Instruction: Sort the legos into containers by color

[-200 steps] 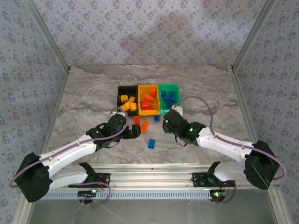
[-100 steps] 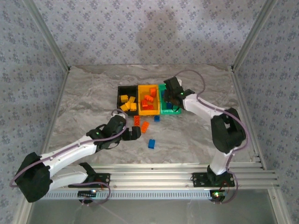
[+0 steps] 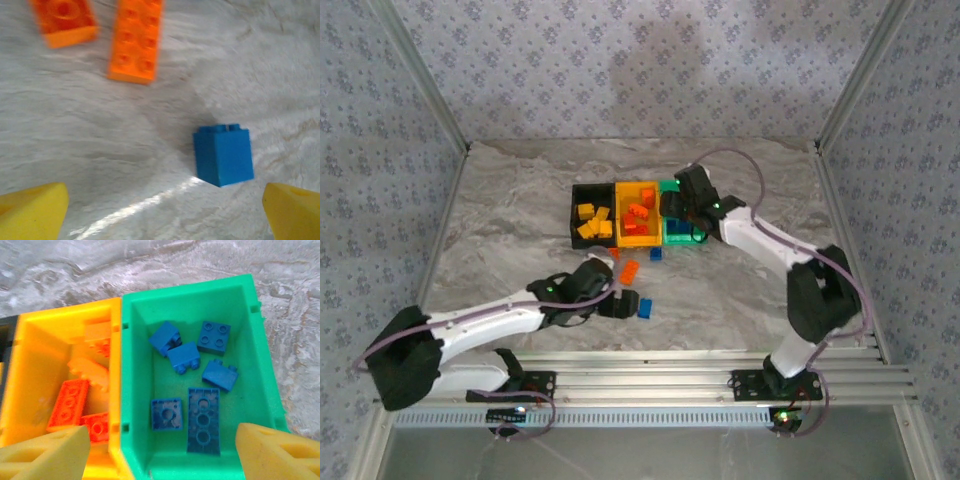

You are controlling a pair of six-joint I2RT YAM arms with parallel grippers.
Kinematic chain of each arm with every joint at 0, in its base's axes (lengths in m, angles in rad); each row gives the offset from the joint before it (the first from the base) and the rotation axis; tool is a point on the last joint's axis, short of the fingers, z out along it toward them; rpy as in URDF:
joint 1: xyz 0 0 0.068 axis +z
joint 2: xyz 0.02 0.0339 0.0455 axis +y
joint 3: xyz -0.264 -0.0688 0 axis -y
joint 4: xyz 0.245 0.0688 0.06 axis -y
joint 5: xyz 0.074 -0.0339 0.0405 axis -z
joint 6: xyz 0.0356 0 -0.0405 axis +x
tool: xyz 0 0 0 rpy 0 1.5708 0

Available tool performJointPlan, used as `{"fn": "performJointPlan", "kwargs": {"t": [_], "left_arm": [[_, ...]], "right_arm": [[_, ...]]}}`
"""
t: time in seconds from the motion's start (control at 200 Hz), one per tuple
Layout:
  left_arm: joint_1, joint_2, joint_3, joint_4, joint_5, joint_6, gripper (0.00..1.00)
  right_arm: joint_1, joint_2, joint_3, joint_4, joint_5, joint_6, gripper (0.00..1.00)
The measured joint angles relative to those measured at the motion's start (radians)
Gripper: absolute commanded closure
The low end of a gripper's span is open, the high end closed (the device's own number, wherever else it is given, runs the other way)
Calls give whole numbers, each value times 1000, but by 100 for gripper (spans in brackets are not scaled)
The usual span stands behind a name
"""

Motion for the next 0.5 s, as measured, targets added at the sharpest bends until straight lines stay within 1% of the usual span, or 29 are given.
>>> {"fn": "performJointPlan", "kwargs": {"t": [0.105, 0.245, 0.305, 0.425, 0.5], "left_arm": [[-73, 128, 89, 0, -5, 28, 8], [-137, 287, 198, -29, -26, 69, 15], [-151, 337, 235, -51, -44, 84, 21], [-158, 409, 284, -83, -74, 110, 30], [-158, 444, 298, -101, -90, 119, 39]], "right_arm": [[23, -123, -108, 22, -1, 8, 20], [26, -222, -237, 34, 0, 24, 19], [26, -261, -286, 34, 1, 32, 19], [26, -349, -359, 31, 3, 41, 18], [26, -406, -385, 30, 7, 42, 18]]}}
